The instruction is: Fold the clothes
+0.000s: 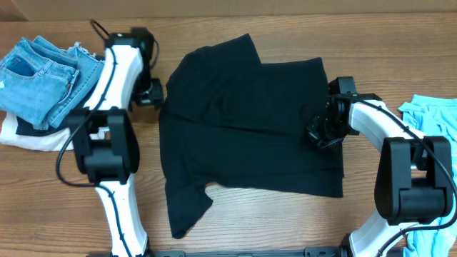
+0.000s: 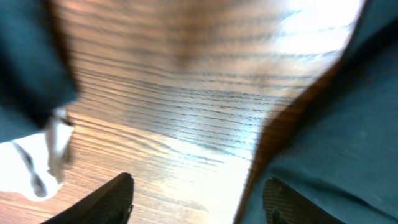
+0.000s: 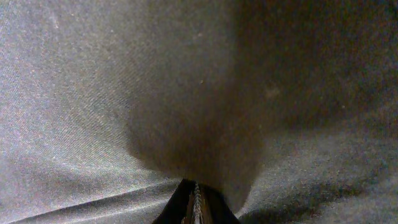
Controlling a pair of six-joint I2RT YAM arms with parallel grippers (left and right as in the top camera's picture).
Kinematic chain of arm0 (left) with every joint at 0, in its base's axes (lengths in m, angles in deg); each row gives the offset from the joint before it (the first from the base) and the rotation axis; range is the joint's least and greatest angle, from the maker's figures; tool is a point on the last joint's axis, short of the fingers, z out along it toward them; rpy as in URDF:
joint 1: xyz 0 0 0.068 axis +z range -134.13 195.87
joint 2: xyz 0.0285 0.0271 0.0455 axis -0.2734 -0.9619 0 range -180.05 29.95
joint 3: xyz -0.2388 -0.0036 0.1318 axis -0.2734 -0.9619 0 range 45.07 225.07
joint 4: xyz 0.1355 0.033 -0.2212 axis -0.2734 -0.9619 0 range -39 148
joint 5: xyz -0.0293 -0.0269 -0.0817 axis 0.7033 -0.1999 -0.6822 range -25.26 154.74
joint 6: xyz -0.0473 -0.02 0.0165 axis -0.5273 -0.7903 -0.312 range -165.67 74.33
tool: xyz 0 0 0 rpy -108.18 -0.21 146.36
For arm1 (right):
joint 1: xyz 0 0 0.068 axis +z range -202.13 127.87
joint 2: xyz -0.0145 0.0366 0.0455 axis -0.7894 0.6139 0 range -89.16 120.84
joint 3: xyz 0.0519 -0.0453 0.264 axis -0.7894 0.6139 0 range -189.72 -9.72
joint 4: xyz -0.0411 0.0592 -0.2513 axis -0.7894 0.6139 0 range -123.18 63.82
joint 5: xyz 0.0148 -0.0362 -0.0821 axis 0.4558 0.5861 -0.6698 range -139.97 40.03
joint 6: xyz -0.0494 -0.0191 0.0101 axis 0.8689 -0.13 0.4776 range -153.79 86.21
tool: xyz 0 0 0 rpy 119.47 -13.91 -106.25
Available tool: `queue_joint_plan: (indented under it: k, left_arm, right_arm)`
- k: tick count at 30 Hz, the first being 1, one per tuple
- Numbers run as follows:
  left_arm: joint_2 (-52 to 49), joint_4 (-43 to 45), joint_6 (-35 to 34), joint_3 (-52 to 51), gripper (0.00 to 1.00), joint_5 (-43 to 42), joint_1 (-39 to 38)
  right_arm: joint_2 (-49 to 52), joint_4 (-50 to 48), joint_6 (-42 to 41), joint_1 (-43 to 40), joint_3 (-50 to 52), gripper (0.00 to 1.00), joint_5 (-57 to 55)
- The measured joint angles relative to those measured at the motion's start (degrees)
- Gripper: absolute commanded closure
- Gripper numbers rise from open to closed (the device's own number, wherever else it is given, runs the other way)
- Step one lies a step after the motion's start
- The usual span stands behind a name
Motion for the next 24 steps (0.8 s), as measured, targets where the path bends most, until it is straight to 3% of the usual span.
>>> queue_joint_plan:
  k: [4, 9, 12, 16, 18, 20, 24]
  left_arm:
    - [3.28, 0.13, 4.76, 0.96, 0.15, -6.64, 1.84]
    - [3.23, 3.02, 7.87, 0.35, 0.17, -13.86, 1.77]
    - [3.23, 9.29, 9.29, -0.44, 0.18, -20.15, 1.36]
    - [3.23, 17.99, 10.45, -1.51, 0.18, -27.26, -1.77]
    - [2.97, 20.59, 10.56, -1.62, 0.19, -29.14, -5.03]
    - [1.77, 22.49, 10.47, -1.62, 0.24, -29.66, -6.88]
    - [-4.15, 26.58, 8.66, -1.75, 0.36, -29.68, -7.52]
  right_arm:
    - [-0.15, 2.01, -0.39, -3.93, -0.48, 0.80, -2.67]
    - [0.02, 3.50, 2.80, -15.34, -0.61, 0.75, 0.33]
    - [0.09, 3.50, 4.50, -16.50, -0.55, 0.73, 1.29]
    - [0.02, 3.67, 6.05, -16.24, -0.59, 0.78, 0.79]
    - [-0.68, 3.26, 8.15, -16.15, -0.13, 0.66, 0.52]
    - [-2.71, 2.08, 9.60, -15.89, 1.07, 0.57, 0.35]
    - [-15.15, 1.57, 12.20, -15.74, 1.66, 0.54, 5.64]
